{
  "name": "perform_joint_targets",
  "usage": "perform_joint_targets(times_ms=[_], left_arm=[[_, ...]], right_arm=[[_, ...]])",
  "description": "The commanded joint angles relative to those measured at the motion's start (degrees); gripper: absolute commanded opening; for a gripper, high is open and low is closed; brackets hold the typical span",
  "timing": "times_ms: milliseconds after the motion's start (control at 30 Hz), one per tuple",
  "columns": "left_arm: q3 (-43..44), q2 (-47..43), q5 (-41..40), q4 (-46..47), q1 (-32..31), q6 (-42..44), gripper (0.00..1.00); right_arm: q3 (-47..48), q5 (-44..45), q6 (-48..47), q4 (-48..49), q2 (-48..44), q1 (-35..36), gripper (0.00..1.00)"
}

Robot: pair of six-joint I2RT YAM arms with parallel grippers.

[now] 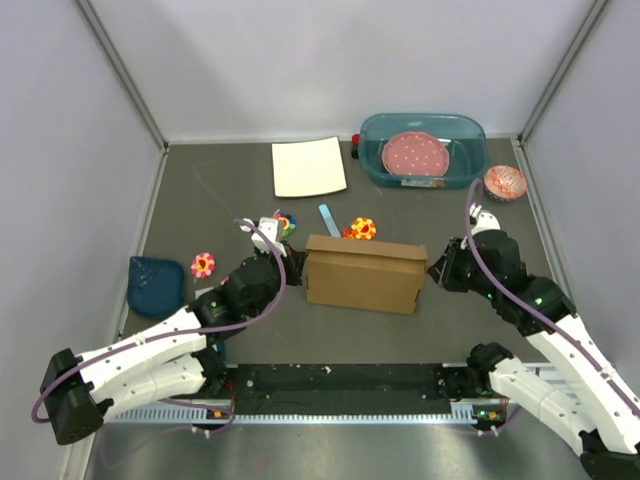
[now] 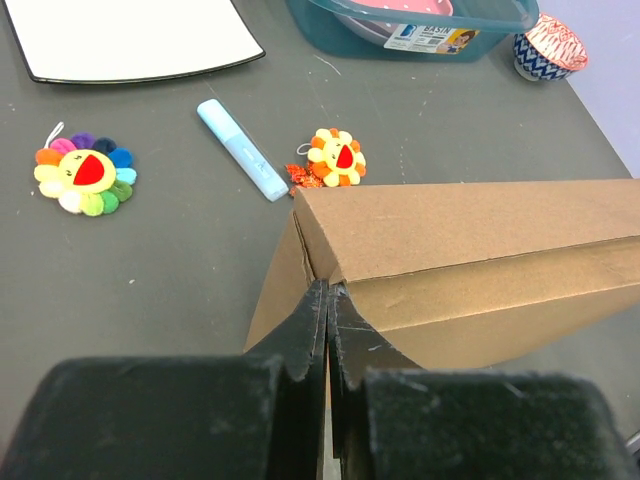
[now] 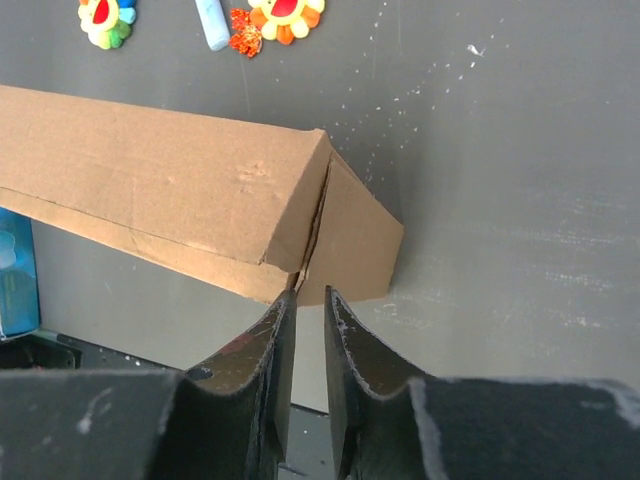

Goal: Fold the paper box

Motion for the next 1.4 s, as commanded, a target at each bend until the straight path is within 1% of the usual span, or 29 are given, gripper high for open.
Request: perform_joint_targets(times_ms=[0, 233, 567, 1067, 1200, 1233, 1300, 1333, 1367], left_arm=[[-3.4, 3.2, -0.3, -18.2, -0.1, 0.5, 0.00], [-3.3, 3.2, 0.3, -18.5, -0.1, -0.2, 0.00], [-2.6, 3.2, 0.6, -18.4, -0.2, 0.2, 0.00], [-2.5, 3.1, 1.4, -18.5, -0.1, 0.1, 0.00], [-2.5, 3.2, 1.6, -18.4, -0.1, -0.1, 0.00], [-2.3, 3.1, 1.8, -18.5, -0.1, -0.2, 0.00], [-2.3, 3.2, 1.9, -18.4, -0.1, -0.2, 0.00], [-2.2, 3.2, 2.0, -18.4, -0.2, -0.2, 0.00], [-2.3, 3.2, 2.0, -18.3, -0.1, -0.2, 0.00]], right_arm=[[4.5, 2.3, -1.8, -3.4, 0.0, 0.9, 0.18], [6.9, 3.0, -3.1, -2.4, 1.4, 0.9, 0.20], [7.5, 1.1, -3.4, -0.9, 2.5, 0.9, 0.27], [6.0, 0.7, -3.5, 3.1, 4.0, 0.9, 0.28], [5.4, 1.0, -3.5, 4.3, 4.6, 0.9, 0.22], [5.1, 1.1, -3.6, 4.3, 4.7, 0.9, 0.17], [4.8, 1.1, -3.6, 4.5, 4.7, 0.9, 0.11], [4.3, 1.1, -3.7, 4.6, 4.7, 0.9, 0.07], [4.1, 1.2, -3.7, 4.6, 4.6, 0.9, 0.05]])
